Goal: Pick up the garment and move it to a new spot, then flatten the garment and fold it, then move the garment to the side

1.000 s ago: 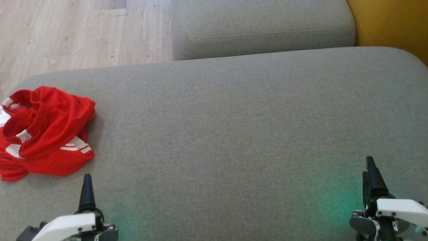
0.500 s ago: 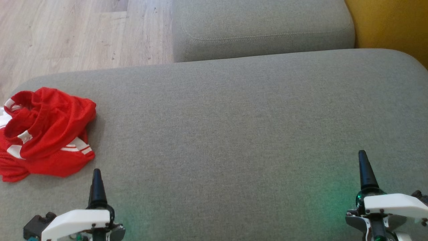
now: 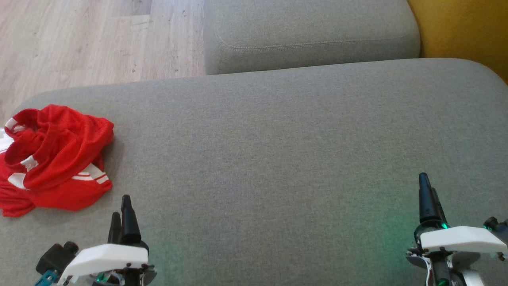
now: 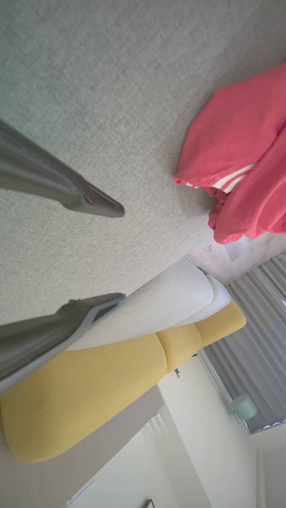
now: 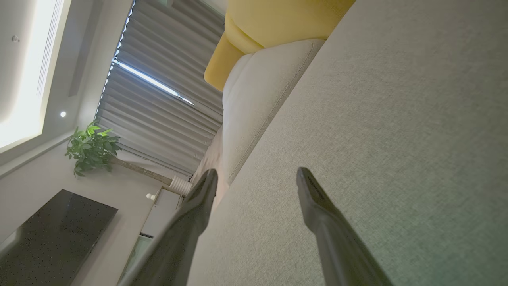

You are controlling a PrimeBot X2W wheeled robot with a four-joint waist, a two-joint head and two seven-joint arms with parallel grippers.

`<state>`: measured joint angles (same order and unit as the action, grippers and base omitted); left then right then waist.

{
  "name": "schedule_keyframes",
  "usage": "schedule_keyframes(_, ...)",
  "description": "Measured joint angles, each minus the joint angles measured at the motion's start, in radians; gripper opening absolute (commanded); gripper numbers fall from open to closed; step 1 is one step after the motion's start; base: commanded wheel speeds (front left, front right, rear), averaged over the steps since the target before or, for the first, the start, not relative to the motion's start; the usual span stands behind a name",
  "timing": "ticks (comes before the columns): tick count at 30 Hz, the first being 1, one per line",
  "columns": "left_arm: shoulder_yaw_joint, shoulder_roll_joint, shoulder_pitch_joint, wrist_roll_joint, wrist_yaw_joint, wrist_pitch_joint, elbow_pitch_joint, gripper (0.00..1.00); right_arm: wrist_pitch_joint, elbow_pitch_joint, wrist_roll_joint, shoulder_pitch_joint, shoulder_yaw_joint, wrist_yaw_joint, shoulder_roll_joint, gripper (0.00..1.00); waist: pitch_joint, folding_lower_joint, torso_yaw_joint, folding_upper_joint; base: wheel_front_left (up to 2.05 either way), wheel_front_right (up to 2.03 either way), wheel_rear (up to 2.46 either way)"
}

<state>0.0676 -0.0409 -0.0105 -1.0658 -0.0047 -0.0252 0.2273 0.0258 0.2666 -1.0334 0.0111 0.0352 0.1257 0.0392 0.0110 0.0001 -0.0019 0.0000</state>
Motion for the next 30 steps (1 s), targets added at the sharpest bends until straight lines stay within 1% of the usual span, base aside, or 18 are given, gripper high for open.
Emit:
schedule_keyframes(1, 0.003, 0.0, 0.0, 0.012, 0.006, -0.003, -0.003, 1.0, 0.001, -0.002, 0.011, 0.0, -0.001, 0.0, 0.0, 1.0, 0.0, 0.0, 0.0, 0.0, 0.0, 0.0, 0.0)
schedule_keyframes(7, 0.026, -0.001, 0.0, 0.086, 0.006, -0.017, -0.019, 1.0, 0.019, -0.012, 0.093, 0.0, -0.015, 0.0, 0.0, 1.0, 0.0, 0.0, 0.0, 0.0, 0.0, 0.0, 0.0)
schedule_keyframes(11, 0.032, -0.001, -0.001, 0.136, 0.026, -0.03, -0.018, 1.0, 0.03, -0.017, 0.146, 0.0, -0.027, 0.0, 0.0, 1.0, 0.002, 0.0, 0.001, 0.0, 0.0, 0.0, 0.0)
schedule_keyframes(16, 0.048, -0.001, -0.001, 0.209, 0.033, -0.045, -0.021, 1.0, 0.046, -0.021, 0.213, 0.0, -0.035, 0.0, 0.0, 1.0, 0.006, 0.0, 0.001, 0.0, 0.0, 0.0, 0.0)
schedule_keyframes(26, 0.076, -0.001, -0.006, 0.344, 0.068, -0.074, -0.046, 1.0, 0.073, -0.022, 0.358, 0.0, -0.063, 0.0, 0.0, 1.0, 0.016, -0.0002, 0.002, 0.0, 0.0, 0.0, 0.0)
schedule_keyframes(30, 0.088, -0.001, -0.017, 0.382, 0.08, -0.083, -0.052, 1.0, 0.081, -0.027, 0.4, 0.001, -0.067, 0.0, 0.0, 1.0, 0.017, -0.0002, 0.002, 0.0, 0.0, 0.0, 0.0)
